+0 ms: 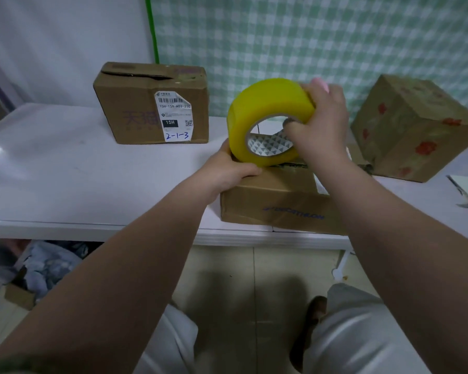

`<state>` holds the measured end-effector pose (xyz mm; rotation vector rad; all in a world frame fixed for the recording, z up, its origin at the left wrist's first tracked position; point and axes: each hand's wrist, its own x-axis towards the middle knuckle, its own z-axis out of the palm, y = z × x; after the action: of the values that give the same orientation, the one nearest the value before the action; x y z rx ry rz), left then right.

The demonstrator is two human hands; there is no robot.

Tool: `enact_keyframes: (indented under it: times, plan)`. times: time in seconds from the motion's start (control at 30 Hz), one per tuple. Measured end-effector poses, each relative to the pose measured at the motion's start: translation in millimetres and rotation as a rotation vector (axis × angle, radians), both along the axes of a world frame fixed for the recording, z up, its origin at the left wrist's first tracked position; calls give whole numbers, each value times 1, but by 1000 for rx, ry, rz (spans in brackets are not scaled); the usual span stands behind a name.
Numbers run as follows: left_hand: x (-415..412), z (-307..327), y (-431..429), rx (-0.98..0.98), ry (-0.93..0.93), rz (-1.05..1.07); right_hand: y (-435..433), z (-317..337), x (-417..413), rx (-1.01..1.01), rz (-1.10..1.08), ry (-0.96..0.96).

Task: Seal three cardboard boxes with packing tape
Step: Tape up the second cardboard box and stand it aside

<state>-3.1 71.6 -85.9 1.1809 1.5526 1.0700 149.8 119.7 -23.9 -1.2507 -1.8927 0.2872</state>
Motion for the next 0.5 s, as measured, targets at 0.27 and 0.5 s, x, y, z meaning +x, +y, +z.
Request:
enact_keyframes:
  times: [0.27, 0.5]
  plan:
    - [0, -2, 10, -22, 111, 1, 3, -23, -1, -493, -52, 450]
    - [-1, 7, 6, -89, 252, 13, 8, -13, 16, -363, -71, 263]
